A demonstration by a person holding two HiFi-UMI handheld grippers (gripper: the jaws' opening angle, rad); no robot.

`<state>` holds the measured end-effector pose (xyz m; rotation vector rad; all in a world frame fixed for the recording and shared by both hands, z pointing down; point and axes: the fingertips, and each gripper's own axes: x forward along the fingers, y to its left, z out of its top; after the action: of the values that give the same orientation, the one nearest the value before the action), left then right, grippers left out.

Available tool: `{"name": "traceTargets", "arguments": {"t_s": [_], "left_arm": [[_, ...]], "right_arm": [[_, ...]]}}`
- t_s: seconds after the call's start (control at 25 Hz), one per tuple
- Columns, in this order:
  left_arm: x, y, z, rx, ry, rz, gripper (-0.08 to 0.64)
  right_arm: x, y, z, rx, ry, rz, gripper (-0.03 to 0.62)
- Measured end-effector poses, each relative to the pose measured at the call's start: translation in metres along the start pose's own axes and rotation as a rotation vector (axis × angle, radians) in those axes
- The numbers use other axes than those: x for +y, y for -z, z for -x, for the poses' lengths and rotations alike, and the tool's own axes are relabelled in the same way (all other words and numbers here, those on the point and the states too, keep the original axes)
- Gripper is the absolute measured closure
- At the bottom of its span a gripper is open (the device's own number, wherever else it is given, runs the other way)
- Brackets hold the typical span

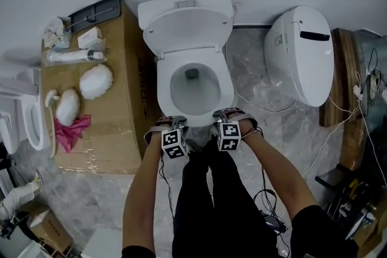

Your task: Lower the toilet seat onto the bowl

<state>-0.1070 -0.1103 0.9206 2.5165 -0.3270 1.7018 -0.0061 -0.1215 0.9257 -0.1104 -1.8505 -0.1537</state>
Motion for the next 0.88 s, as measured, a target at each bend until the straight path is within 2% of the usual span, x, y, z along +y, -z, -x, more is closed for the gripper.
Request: {"name": "traceTargets", "arguments": {"t_s": [0.4, 0.6, 0.88], "left_arm": [[-0.031, 0.026, -0.058, -0.011, -0.037, -0.057, 0.422], [-0.042, 0.039, -0.090, -0.018, -0.023, -0.029, 0.422], [-0.049, 0.057, -0.128, -0.030, -0.024, -0.054, 0.426]], "right_arm": [[0.026, 0.018, -0.064, 0.024, 0.057, 0.041, 0.430], [0.037, 0.032, -0.100, 0.058, 0.070, 0.064, 0.423], [0.045, 0.041, -0.141, 0.083, 0.069, 0.069, 0.422]]}}
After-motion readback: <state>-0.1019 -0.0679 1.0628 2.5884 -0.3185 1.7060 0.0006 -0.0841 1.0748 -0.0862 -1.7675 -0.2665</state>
